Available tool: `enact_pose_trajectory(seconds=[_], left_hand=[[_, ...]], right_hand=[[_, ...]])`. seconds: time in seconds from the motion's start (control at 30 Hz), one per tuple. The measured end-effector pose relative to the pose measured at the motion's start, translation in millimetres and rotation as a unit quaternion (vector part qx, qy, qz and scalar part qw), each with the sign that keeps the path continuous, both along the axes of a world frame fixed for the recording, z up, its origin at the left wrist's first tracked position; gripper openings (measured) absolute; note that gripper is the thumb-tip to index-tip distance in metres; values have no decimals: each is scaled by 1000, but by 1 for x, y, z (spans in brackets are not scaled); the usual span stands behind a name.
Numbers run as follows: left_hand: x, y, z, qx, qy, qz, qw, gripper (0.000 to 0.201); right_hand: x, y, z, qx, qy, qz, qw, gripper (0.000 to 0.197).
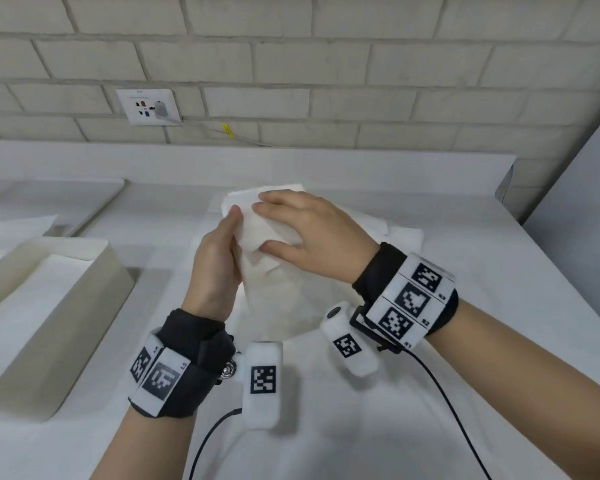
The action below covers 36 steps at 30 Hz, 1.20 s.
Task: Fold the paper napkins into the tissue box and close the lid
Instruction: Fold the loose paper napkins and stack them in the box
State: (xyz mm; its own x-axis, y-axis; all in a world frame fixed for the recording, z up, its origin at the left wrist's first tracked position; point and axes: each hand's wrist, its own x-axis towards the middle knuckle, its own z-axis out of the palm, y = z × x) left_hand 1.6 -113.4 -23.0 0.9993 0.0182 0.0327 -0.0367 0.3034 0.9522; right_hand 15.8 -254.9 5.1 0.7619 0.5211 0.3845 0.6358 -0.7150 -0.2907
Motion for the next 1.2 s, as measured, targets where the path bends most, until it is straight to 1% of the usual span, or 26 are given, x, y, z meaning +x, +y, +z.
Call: enact_pose_trajectory(seconds=[0.1, 0.17, 0.2, 0.23, 0.3, 0.4, 0.47, 0.5, 0.53, 0.6, 0.67, 0.73, 0.77, 0.8, 0.87, 0.97, 1.03, 1.1, 1.17, 1.2], left_hand=[[0, 4, 2, -28, 6, 4, 1000, 44], [0, 6, 1, -23, 15, 20, 999, 51], [0, 5, 1, -7, 13, 25, 1000, 52], [-1, 5, 1, 15, 5, 26, 1000, 49], [-4, 3, 0, 54, -16, 19, 998, 36], [-6, 2, -1, 81, -37, 4, 996, 21], [-6, 2, -4, 104, -49, 9, 993, 17], [-6, 3, -6, 118, -53, 13, 992, 16], [-5, 5, -9, 135, -55, 18, 989, 15], [-2, 9, -16, 170, -53, 32, 984, 14], [-1, 13, -21, 192, -40, 41, 980, 15], [0, 15, -24, 197, -25, 28, 980, 13], [-1, 15, -25, 194, -19, 16, 981, 12], [-1, 15, -25, 198, -18, 6, 980, 12], [0, 17, -25, 229, -21, -2, 973, 12], [3, 23, -24, 263, -25, -5, 964, 19], [5, 29, -21, 246, -32, 8, 969, 24], [3, 32, -15, 214, -64, 15, 975, 32], [-2, 29, -8, 186, -101, 12, 977, 33], [-5, 26, -6, 169, -112, 7, 979, 36]], right_hand=[[3, 1, -2, -9, -2, 32, 999, 49], [5, 2, -4, 5, 11, 43, 999, 46], [7, 2, -3, 15, 26, 43, 999, 44], [7, 3, -2, 24, 39, 41, 998, 42], [7, 3, 1, 47, 67, 36, 996, 39], [6, 1, 4, 85, 94, 15, 992, 34], [5, -2, 10, 106, 93, 4, 990, 22], [6, -4, 16, 122, 84, -5, 989, 18], [8, -7, 20, 145, 68, -19, 987, 20], [16, -16, 29, 218, 36, -54, 974, 19], [22, -24, 37, 302, 27, -77, 950, 19], [22, -30, 43, 371, 62, -61, 925, 10], [21, -31, 45, 390, 80, -46, 916, 11], [20, -33, 46, 394, 88, -30, 914, 14], [18, -35, 51, 383, 85, -6, 920, 18], [14, -38, 60, 365, 101, 19, 925, 15], [9, -42, 65, 346, 127, 47, 929, 12], [4, -44, 68, 310, 156, 71, 935, 9], [4, -42, 67, 295, 171, 77, 937, 9], [5, -40, 65, 294, 170, 73, 938, 10]])
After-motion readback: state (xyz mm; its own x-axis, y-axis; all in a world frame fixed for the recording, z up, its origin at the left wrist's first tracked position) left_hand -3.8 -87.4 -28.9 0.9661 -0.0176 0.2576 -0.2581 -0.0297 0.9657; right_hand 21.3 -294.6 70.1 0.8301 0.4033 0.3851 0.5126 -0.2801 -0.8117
